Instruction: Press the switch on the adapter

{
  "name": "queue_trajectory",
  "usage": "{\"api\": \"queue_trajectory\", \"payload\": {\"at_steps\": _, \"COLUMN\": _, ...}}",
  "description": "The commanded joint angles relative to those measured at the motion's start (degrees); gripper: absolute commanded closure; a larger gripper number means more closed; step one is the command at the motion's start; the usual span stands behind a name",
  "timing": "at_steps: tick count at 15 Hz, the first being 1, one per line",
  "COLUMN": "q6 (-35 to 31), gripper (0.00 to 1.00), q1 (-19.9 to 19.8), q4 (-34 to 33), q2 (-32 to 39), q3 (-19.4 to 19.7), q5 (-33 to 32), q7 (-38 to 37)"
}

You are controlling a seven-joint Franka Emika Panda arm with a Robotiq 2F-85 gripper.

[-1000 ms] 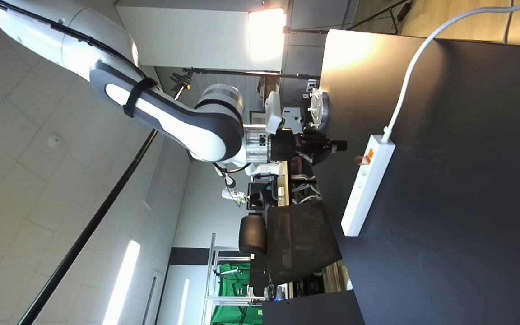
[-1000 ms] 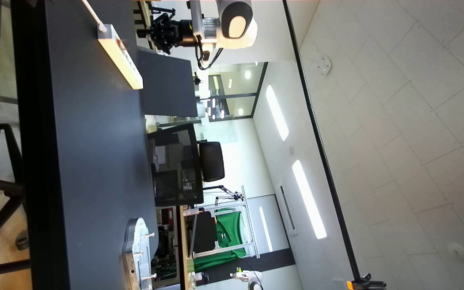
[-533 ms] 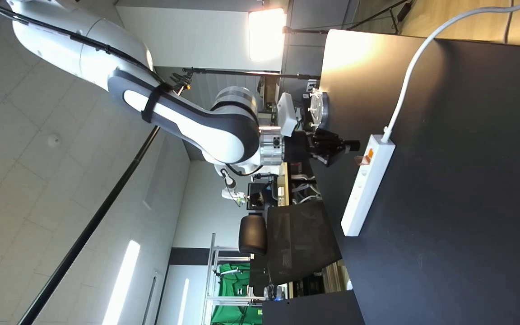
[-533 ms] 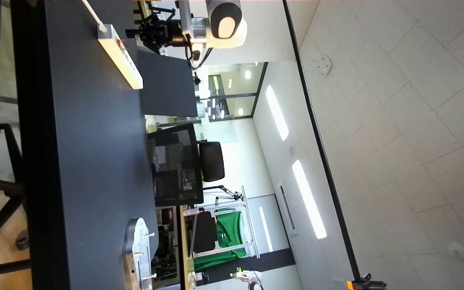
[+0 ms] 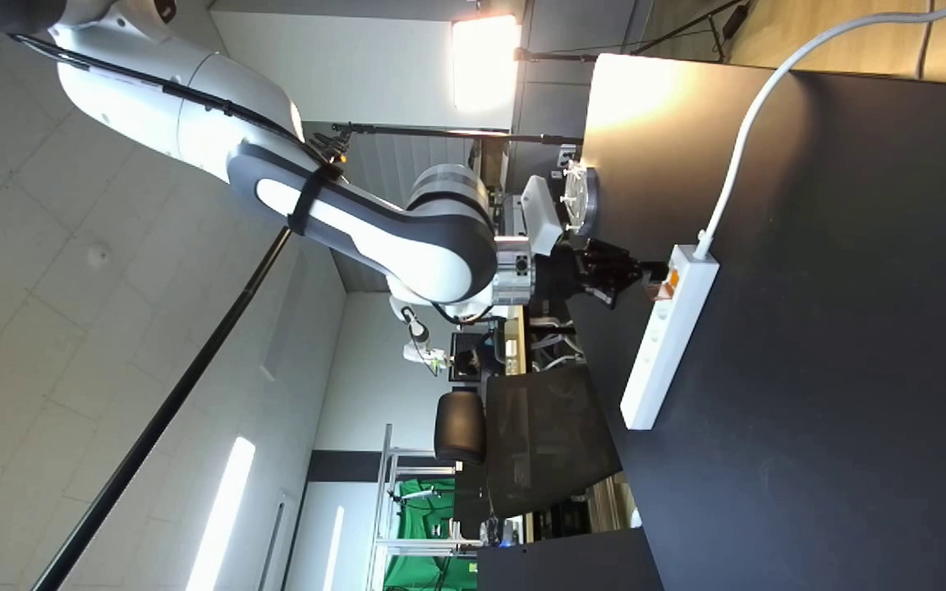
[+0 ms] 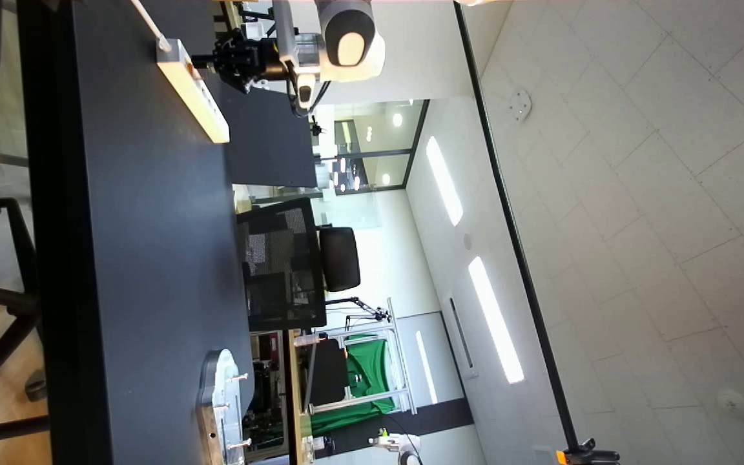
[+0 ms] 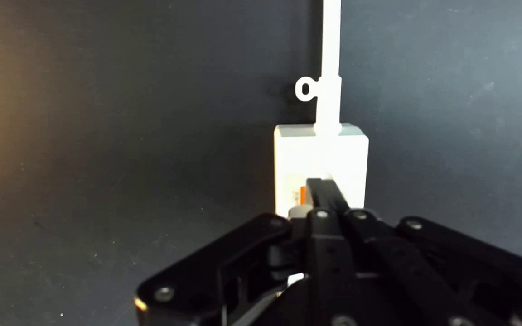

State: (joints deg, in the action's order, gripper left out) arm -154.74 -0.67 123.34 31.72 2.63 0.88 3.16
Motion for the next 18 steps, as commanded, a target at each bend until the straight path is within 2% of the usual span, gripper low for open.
{"api": "queue_trajectory", "payload": {"at_steps": 1, "q6": -1.1, "gripper": 1.0, "q1": 0.48, "q4": -2.09, "q2": 1.59, "q3": 0.4, "q5": -1.01, "q7": -2.27}}
{"api": "queue_trajectory", "payload": {"at_steps": 4, "q6": -2.55, "gripper": 1.0, "q1": 0.29, "q4": -2.57, "q2": 2.37, "q3": 0.2, "q5": -0.79, "q7": -1.98}}
{"api": "queue_trajectory", "payload": {"at_steps": 13, "q6": -0.76, "gripper": 1.0, "q1": 0.27, "q4": -4.59, "q2": 4.39, "q3": 0.19, "q5": -0.57, "q7": -2.25}}
{"api": "queue_trajectory", "payload": {"at_steps": 18, "q6": -0.51, "gripper": 1.0, "q1": -4.26, "q4": -6.18, "q2": 6.89, "q3": -3.58, "q5": 3.37, "q7": 1.16}}
